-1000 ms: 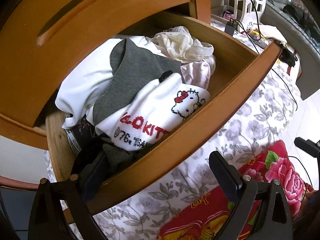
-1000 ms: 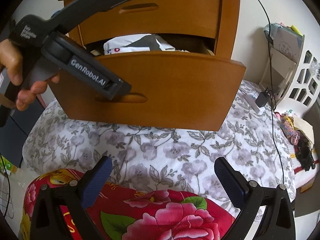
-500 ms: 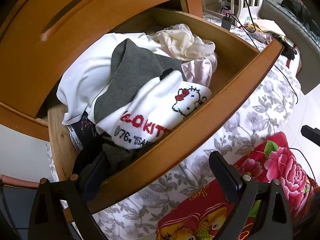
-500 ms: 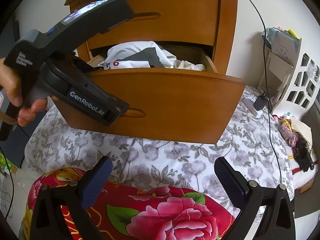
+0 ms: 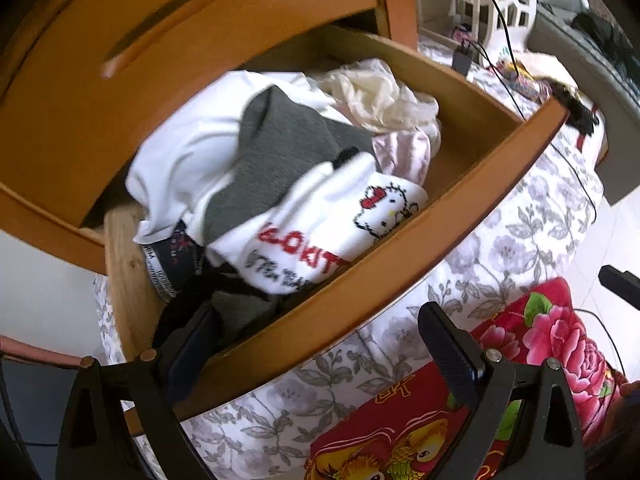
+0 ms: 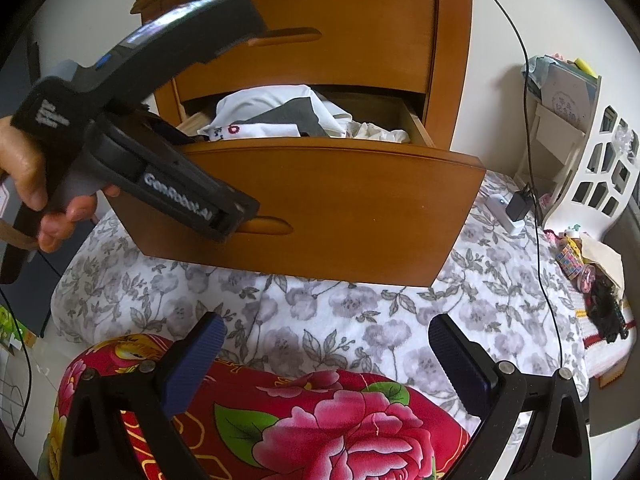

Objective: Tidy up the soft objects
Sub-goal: 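Hook the left tool into the lower drawer handle and pull it open, then move the right tool over the open drawer toward the Hello Kitty sock, then grasp the white Hello Kitty sock with the right gripper and lift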

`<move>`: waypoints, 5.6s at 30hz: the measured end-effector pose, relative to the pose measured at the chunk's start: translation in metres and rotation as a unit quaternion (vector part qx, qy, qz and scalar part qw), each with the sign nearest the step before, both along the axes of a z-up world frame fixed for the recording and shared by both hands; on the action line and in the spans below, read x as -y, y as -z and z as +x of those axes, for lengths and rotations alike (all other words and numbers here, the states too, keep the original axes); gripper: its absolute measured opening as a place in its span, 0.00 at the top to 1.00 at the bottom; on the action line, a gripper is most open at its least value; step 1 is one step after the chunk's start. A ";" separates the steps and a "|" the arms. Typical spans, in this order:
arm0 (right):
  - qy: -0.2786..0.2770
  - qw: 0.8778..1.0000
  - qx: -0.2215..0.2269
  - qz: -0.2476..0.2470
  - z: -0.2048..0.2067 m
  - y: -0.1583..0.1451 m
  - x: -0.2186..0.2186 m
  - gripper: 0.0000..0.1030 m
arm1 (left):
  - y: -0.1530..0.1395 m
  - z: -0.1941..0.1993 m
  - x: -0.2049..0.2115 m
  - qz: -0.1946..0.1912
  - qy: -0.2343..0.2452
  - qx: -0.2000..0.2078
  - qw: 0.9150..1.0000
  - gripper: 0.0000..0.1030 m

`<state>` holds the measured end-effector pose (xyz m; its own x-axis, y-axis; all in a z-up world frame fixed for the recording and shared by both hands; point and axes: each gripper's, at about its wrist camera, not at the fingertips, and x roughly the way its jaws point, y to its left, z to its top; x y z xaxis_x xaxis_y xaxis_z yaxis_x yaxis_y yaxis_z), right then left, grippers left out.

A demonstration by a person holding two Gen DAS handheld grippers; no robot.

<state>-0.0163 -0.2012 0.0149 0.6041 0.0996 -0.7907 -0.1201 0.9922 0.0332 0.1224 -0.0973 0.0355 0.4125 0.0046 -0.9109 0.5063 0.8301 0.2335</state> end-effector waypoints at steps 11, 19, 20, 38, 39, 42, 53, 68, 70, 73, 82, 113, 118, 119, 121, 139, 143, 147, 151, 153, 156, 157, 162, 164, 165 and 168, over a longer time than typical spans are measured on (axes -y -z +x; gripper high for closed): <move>0.002 1.000 0.011 -0.009 -0.004 -0.010 -0.003 0.00 | -0.090 -0.056 -0.027 -0.068 -0.035 0.158 0.984 0.05; 0.000 1.000 0.017 -0.017 -0.008 -0.020 -0.006 0.00 | -0.151 -0.087 -0.054 -0.142 -0.119 0.259 0.948 0.05; 0.000 1.000 0.018 -0.018 -0.008 -0.021 -0.006 0.00 | -0.152 -0.090 -0.057 -0.150 -0.129 0.264 0.944 0.05; 0.031 0.996 0.087 -0.015 0.025 -0.088 0.018 0.00 | -0.081 -0.102 -0.102 -0.194 -0.270 0.235 0.913 0.05; 0.028 0.995 0.090 -0.017 0.028 -0.092 0.017 0.00 | -0.079 -0.102 -0.105 -0.199 -0.274 0.236 0.911 0.05; 0.018 0.995 0.097 -0.020 0.041 -0.101 0.015 0.00 | -0.075 -0.102 -0.113 -0.213 -0.284 0.237 0.904 0.05; -0.022 0.996 0.090 0.000 0.111 -0.135 0.005 0.00 | -0.062 -0.093 -0.128 -0.244 -0.288 0.264 0.887 0.04; -0.076 0.995 -0.057 -0.013 0.186 -0.117 -0.045 0.00 | -0.037 -0.078 -0.132 -0.278 -0.258 0.250 0.891 0.03; -0.066 0.993 -0.093 -0.016 0.194 -0.103 -0.050 0.00 | -0.031 -0.074 -0.130 -0.266 -0.257 0.233 0.899 0.03; -0.050 0.988 -0.146 0.005 0.204 -0.079 -0.052 0.00 | -0.025 -0.073 -0.129 -0.256 -0.254 0.221 0.906 0.03; -0.053 0.972 -0.228 0.009 0.209 -0.028 -0.075 0.00 | -0.016 -0.070 -0.137 -0.255 -0.258 0.197 0.911 0.03; -0.068 0.977 -0.195 -0.048 0.212 -0.015 -0.065 0.60 | -0.014 -0.072 -0.146 -0.254 -0.266 0.194 0.910 0.03; -0.069 0.979 -0.190 -0.034 0.208 -0.024 -0.052 0.65 | -0.014 -0.072 -0.146 -0.253 -0.264 0.193 0.910 0.03; -0.069 0.979 -0.190 -0.031 0.207 -0.026 -0.050 0.65 | -0.014 -0.072 -0.146 -0.252 -0.264 0.193 0.911 0.03; -0.068 0.979 -0.192 -0.023 0.204 -0.030 -0.045 0.65 | -0.014 -0.072 -0.145 -0.251 -0.263 0.193 0.911 0.03; -0.062 0.979 -0.188 -0.040 0.203 -0.024 -0.046 0.73 | -0.012 -0.071 -0.144 -0.251 -0.257 0.188 0.914 0.03; -0.062 0.979 -0.185 -0.053 0.205 -0.018 -0.050 0.89 | -0.012 -0.072 -0.143 -0.254 -0.254 0.186 0.915 0.03; -0.051 0.983 -0.165 -0.054 0.204 -0.024 -0.045 0.92 | -0.013 -0.072 -0.143 -0.255 -0.253 0.185 0.914 0.03; -0.050 0.987 -0.141 -0.066 0.201 -0.035 -0.042 0.94 | -0.015 -0.073 -0.143 -0.259 -0.253 0.189 0.913 0.03; -0.051 0.988 -0.131 -0.068 0.200 -0.041 -0.040 0.94 | -0.017 -0.074 -0.142 -0.262 -0.254 0.191 0.911 0.03; -0.047 0.990 -0.118 -0.068 0.199 -0.050 -0.037 0.94 | -0.022 -0.076 -0.142 -0.267 -0.253 0.196 0.909 0.03; -0.044 0.990 -0.114 -0.067 0.198 -0.053 -0.036 0.94 | -0.023 -0.077 -0.141 -0.269 -0.252 0.198 0.908 0.03; -0.031 0.994 -0.077 -0.074 0.195 -0.076 -0.030 0.94 | -0.029 -0.080 -0.138 -0.275 -0.247 0.203 0.907 0.03; -0.024 0.995 -0.059 -0.072 0.193 -0.090 -0.025 0.94 | -0.031 -0.082 -0.137 -0.276 -0.246 0.205 0.906 0.03; -0.021 0.996 -0.050 -0.071 0.192 -0.096 -0.023 0.94 | -0.032 -0.082 -0.137 -0.277 -0.246 0.206 0.906 0.03; -0.013 0.997 -0.020 -0.068 0.187 -0.119 -0.017 0.94 | -0.035 -0.086 -0.136 -0.279 -0.244 0.209 0.905 0.03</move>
<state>0.1703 -0.1845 0.1341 0.5707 0.0055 -0.8211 -0.1473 0.9844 -0.0957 0.0368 0.0389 0.0707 0.7948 -0.1326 -0.5922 0.0111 0.9788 -0.2043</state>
